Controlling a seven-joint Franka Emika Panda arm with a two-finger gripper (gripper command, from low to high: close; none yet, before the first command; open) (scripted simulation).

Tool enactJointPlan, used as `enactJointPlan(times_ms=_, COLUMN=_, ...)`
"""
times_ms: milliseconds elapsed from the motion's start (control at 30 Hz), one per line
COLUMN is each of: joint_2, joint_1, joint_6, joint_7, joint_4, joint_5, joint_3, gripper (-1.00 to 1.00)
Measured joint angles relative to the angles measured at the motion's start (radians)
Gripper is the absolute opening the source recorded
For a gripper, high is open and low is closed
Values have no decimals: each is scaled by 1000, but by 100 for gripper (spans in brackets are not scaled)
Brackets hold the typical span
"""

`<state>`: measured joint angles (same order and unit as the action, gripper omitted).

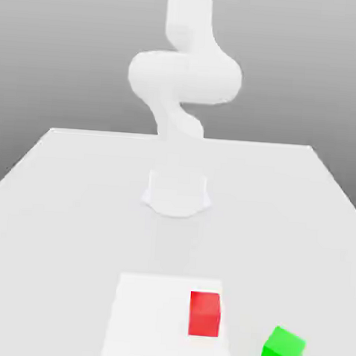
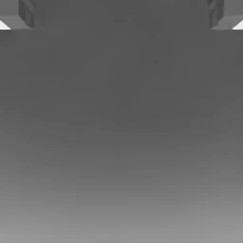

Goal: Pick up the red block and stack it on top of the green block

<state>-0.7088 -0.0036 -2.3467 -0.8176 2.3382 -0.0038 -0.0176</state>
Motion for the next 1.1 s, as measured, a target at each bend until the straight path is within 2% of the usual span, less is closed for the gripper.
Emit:
enactJointPlan(times_ms=700, joint_2=767, joint_1=20, joint_6=-395, joint_7=-143, joint_4=318, joint_5=-27, joint_3=-102, gripper=0)
enactJointPlan(times_ms=900, joint_2=985, joint_1=58, joint_6=-569, joint_7=-187, joint_4=302, joint_5=-79, joint_3=-54, gripper=0)
enactJointPlan(times_ms=933, joint_2=1004, joint_1=63, joint_6=-585, joint_7=-190, joint_4=300, joint_5=-84, joint_3=-47, gripper=-100)
enactJointPlan(times_ms=1100, joint_2=1004, joint_1=63, joint_6=-586, joint_7=-192, joint_4=300, joint_5=-86, joint_3=-47, gripper=-100)
